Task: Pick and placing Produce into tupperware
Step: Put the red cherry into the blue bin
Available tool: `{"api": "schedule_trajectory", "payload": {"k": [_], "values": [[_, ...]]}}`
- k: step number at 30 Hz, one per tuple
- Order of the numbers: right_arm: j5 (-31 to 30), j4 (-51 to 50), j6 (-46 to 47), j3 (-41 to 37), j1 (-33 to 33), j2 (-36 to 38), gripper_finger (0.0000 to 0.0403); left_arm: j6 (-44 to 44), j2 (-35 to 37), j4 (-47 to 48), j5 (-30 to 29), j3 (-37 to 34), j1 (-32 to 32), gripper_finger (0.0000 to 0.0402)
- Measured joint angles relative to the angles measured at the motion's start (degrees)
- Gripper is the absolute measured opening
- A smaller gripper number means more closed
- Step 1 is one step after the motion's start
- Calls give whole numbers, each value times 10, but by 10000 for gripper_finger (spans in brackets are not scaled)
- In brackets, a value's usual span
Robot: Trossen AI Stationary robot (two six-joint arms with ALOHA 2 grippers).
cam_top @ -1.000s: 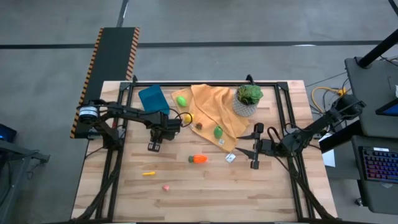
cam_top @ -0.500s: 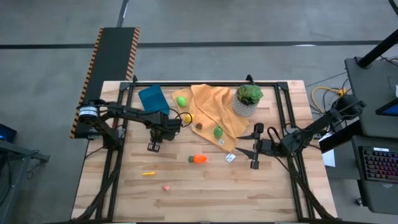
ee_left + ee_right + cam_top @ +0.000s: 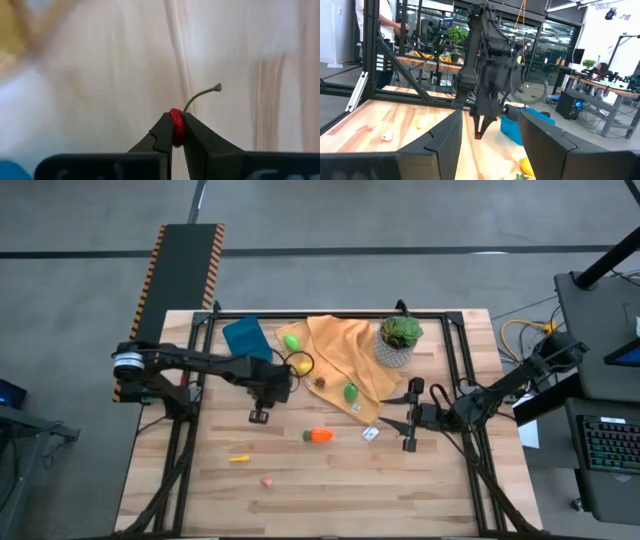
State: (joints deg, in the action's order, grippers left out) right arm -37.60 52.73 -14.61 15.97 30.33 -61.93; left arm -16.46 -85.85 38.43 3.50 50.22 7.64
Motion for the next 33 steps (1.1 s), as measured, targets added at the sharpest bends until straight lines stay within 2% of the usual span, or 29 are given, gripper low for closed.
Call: {"api": "schedule_trajectory", "payload": {"k": [4, 7, 14, 18, 25, 33], "values": [[0, 0, 0, 0, 0, 0, 187, 26, 39, -58, 0, -2, 0, 6], [0, -1, 0, 0, 0, 0, 187, 46, 71, -161, -1, -17, -2, 6], [0, -3, 4, 0, 0, 0, 187, 42, 138, -387, 21, -94, -11, 6], [0, -5, 7, 0, 0, 0, 187, 52, 172, -471, 34, -143, -11, 6], [0, -11, 7, 0, 0, 0, 187, 57, 230, -516, 32, -196, -10, 6], [0, -15, 7, 0, 0, 0, 187, 42, 290, -515, -28, -218, -10, 6]]}}
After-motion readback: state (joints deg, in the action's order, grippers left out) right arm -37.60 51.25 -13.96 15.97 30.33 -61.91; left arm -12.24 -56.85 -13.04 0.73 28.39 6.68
